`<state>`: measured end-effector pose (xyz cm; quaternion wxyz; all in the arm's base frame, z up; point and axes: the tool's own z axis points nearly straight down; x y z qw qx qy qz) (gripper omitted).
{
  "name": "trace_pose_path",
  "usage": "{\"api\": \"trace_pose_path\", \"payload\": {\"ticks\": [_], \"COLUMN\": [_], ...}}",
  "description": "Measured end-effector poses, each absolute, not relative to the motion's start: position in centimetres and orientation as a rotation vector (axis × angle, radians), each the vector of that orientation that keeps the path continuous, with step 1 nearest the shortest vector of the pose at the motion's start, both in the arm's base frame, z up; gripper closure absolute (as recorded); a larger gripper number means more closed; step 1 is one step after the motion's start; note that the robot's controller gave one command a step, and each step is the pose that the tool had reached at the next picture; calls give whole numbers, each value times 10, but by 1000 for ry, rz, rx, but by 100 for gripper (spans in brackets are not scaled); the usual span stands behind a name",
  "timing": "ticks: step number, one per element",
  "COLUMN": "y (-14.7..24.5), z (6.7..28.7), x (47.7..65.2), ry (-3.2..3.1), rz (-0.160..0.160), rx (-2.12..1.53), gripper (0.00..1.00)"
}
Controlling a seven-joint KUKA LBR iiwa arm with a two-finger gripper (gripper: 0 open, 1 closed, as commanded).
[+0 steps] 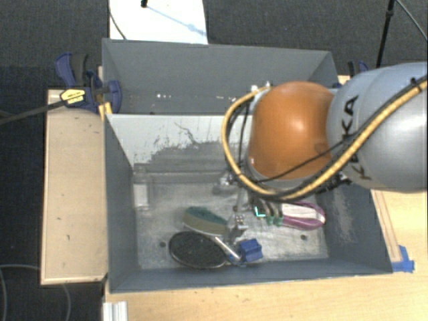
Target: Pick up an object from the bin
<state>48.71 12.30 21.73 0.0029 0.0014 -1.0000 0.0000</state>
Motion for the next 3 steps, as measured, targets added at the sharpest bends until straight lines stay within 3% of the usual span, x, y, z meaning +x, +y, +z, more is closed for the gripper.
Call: {"api": "trace_pose_path", "payload": {"ticks": [1, 2, 3], "y": [112, 113, 119], "z": [94, 97, 233], "x": [493, 493, 517], "ry": [-3144, -3147, -3133], "rz": [0, -4, -2], "rx": [120, 111, 346], "gripper": [0, 100, 100]}}
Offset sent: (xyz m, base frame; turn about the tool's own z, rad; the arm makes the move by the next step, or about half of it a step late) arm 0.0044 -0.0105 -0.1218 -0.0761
